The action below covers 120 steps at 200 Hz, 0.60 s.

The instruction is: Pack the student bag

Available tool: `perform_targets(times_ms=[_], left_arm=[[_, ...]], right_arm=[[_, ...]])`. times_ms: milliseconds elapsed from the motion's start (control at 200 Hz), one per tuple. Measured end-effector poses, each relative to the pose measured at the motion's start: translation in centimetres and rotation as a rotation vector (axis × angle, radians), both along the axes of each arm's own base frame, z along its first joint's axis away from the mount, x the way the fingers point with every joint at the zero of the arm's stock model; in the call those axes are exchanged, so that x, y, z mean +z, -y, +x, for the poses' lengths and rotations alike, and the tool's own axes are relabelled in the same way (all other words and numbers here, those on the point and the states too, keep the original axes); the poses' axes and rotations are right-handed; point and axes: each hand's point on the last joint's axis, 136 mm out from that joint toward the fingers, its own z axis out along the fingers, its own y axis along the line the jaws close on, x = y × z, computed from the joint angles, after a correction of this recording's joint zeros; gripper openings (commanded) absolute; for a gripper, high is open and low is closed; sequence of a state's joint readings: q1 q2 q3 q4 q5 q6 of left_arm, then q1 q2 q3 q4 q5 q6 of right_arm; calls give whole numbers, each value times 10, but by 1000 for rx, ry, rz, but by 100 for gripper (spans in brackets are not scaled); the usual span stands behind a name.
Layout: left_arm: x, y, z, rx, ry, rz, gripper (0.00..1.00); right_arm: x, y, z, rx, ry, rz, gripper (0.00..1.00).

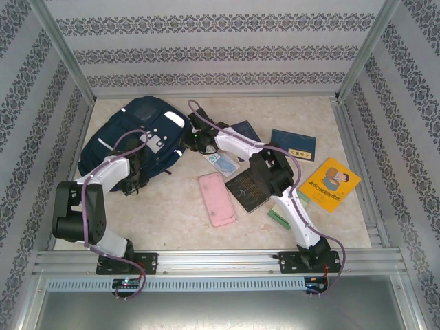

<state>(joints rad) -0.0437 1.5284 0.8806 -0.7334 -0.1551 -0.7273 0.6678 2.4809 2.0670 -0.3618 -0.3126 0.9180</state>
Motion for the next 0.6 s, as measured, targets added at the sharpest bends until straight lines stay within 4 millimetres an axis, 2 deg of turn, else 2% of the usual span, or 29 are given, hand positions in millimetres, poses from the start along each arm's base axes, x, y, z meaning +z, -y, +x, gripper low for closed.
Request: perform_targets(times_ms=[155, 245, 315, 415, 485, 540, 600], left_arm=[[-4, -4, -1, -14, -12, 26, 37], [-8, -8, 3, -24, -35, 49, 37], [-9, -9, 9, -35, -51, 57, 37], [-2, -11, 27, -56, -45, 70, 38], [4, -12, 45, -72, -22, 80, 39], [10, -12, 57, -81, 0, 87, 40], [15, -14, 65, -84, 24, 91, 43]], right_arm=[[7, 3, -2, 11, 16, 4, 0], [26, 10, -11, 20, 35, 10, 0], [49, 14, -22, 26, 60, 27, 0], [82, 19, -37, 30, 110, 51, 0], [95, 25, -43, 16, 142, 54, 0], [99, 30, -45, 1, 155, 52, 0], [94, 35, -46, -17, 149, 39, 0]])
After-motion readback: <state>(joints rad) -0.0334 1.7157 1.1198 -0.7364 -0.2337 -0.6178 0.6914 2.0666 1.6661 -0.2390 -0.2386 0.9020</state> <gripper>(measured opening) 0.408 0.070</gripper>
